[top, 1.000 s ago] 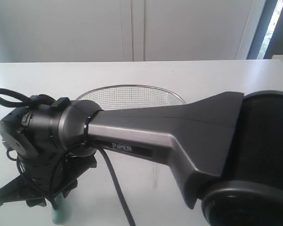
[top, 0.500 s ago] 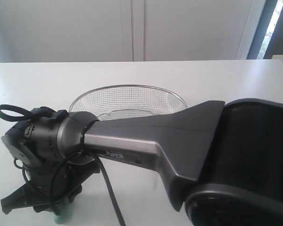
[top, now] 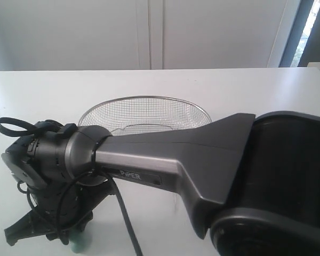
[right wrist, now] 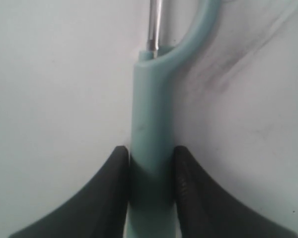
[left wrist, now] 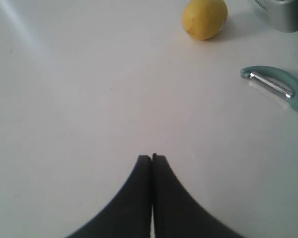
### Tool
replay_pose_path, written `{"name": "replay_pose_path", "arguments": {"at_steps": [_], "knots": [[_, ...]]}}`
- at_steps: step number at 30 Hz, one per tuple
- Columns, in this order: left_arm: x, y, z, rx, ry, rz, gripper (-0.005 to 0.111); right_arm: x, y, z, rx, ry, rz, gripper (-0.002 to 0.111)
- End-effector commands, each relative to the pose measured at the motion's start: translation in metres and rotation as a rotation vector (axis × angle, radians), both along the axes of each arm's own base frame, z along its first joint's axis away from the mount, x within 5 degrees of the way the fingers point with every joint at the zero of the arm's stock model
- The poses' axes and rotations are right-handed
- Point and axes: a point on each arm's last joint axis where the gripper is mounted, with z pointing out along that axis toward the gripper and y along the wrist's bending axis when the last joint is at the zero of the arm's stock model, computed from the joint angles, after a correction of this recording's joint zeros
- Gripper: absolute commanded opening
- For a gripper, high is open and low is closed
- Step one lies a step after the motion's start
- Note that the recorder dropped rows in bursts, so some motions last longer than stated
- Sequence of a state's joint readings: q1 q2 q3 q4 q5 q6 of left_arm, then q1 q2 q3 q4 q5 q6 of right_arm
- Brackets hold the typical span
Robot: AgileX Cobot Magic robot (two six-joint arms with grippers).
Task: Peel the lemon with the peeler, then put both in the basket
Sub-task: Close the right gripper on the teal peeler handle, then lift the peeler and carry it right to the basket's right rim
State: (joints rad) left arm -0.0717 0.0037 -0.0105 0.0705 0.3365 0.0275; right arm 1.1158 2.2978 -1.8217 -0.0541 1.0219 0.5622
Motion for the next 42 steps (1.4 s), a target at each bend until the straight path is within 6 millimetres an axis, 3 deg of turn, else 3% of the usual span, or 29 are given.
{"name": "replay_pose_path", "arguments": {"at_steps": [1, 27, 42], "knots": [[-0.001, 0.0, -0.005, -0.004, 0.028, 0.001, 0.0, 0.0, -0.003, 0.013, -0.008, -0.008, 0.017, 0.0], [-0.001, 0.0, -0.005, -0.004, 0.028, 0.001, 0.0, -0.01, -0.022, 0.098, 0.082, -0.075, 0.107, 0.0], [-0.001, 0.0, -0.005, -0.004, 0.028, 0.001, 0.0, -0.001, -0.036, 0.119, 0.052, -0.164, 0.13, 0.0]]}}
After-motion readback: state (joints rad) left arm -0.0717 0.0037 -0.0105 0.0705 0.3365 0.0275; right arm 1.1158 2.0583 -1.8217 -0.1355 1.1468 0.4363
